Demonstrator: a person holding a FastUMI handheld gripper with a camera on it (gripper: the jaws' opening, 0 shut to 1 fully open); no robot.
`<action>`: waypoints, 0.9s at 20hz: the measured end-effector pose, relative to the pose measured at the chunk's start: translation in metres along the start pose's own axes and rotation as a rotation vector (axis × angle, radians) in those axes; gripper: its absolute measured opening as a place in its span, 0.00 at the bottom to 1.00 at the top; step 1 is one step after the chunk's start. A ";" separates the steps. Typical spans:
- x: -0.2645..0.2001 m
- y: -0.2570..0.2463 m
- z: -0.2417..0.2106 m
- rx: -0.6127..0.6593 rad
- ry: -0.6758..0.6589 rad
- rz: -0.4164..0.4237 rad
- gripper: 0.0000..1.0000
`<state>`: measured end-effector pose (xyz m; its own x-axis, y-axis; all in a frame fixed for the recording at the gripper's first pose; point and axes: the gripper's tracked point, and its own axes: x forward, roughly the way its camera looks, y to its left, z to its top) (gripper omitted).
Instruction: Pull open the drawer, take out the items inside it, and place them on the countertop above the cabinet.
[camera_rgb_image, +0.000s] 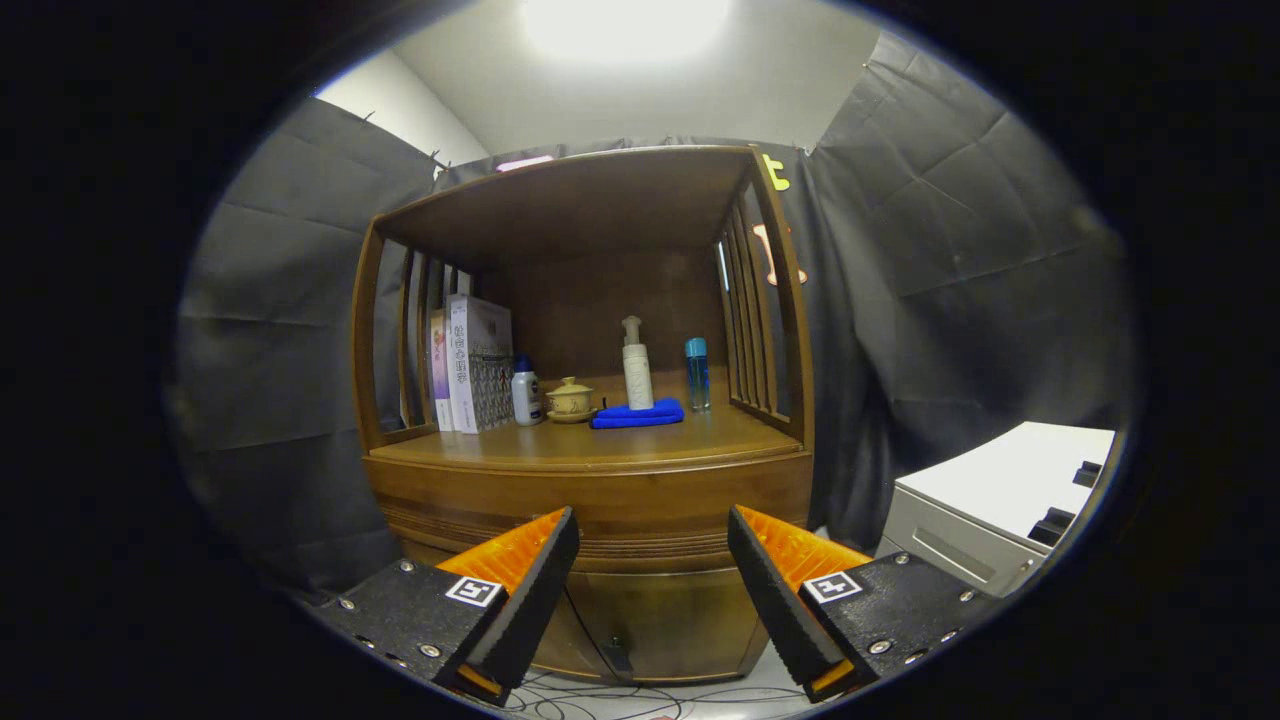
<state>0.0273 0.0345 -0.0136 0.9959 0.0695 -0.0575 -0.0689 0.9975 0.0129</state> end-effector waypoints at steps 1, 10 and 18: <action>0.005 0.002 -0.001 0.000 0.004 0.002 0.94; 0.047 0.029 -0.014 0.000 0.035 0.037 0.94; 0.084 0.084 -0.043 -0.015 0.099 0.151 0.94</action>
<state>0.1030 0.1243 -0.0605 0.9638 0.2180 -0.1536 -0.2185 0.9757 0.0140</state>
